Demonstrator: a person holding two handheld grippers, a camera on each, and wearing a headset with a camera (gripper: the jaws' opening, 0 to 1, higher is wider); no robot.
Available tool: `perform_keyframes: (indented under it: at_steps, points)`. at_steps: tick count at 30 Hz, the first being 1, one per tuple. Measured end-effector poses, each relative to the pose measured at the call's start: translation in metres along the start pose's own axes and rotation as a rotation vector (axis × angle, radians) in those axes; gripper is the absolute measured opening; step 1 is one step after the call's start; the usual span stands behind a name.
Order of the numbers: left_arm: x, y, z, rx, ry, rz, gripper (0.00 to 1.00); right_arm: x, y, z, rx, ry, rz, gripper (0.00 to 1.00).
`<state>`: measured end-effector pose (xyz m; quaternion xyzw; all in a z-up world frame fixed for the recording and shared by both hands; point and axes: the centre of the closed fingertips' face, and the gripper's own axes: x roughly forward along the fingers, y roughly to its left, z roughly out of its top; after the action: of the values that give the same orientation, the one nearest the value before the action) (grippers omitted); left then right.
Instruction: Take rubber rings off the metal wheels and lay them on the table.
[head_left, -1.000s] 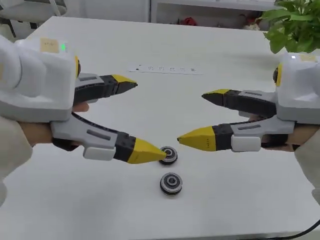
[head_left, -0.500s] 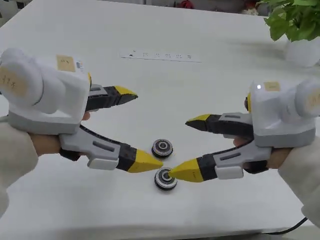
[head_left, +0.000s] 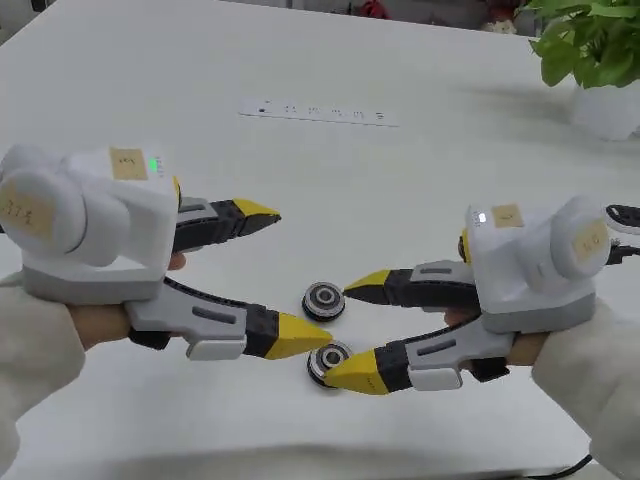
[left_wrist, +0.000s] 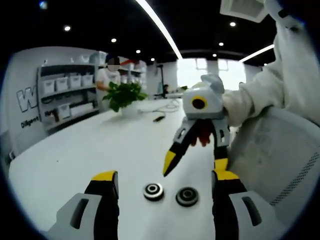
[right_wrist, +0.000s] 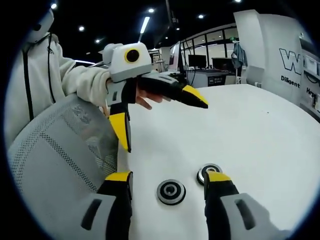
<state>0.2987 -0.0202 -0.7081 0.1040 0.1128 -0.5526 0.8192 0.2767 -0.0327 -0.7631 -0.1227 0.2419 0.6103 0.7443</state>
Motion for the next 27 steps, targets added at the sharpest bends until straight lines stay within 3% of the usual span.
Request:
perform_keyframes:
  at_steps: [4, 6, 11, 18, 21, 27]
  points:
    - [0.005, -0.007, -0.005, -0.025, 0.007, -0.028, 0.71, 0.003, 0.003, -0.005, 0.014, 0.011, 0.016, 0.47]
    - [0.008, -0.011, -0.008, -0.035, 0.01, -0.039, 0.7, 0.006, 0.006, -0.01, -0.003, 0.041, 0.025, 0.45]
    - [0.014, -0.023, -0.013, -0.035, 0.023, -0.081, 0.62, 0.005, 0.003, -0.017, 0.011, 0.06, 0.019, 0.38]
    - [0.024, -0.029, -0.019, -0.026, 0.033, -0.101, 0.55, 0.006, 0.005, -0.028, 0.022, 0.095, 0.029, 0.3]
    - [0.027, -0.034, -0.03, 0.021, 0.078, -0.119, 0.5, 0.006, 0.004, -0.03, 0.026, 0.098, 0.027, 0.27]
    - [0.036, -0.04, -0.046, 0.043, 0.124, -0.148, 0.41, 0.004, 0.0, -0.034, 0.043, 0.107, 0.012, 0.27]
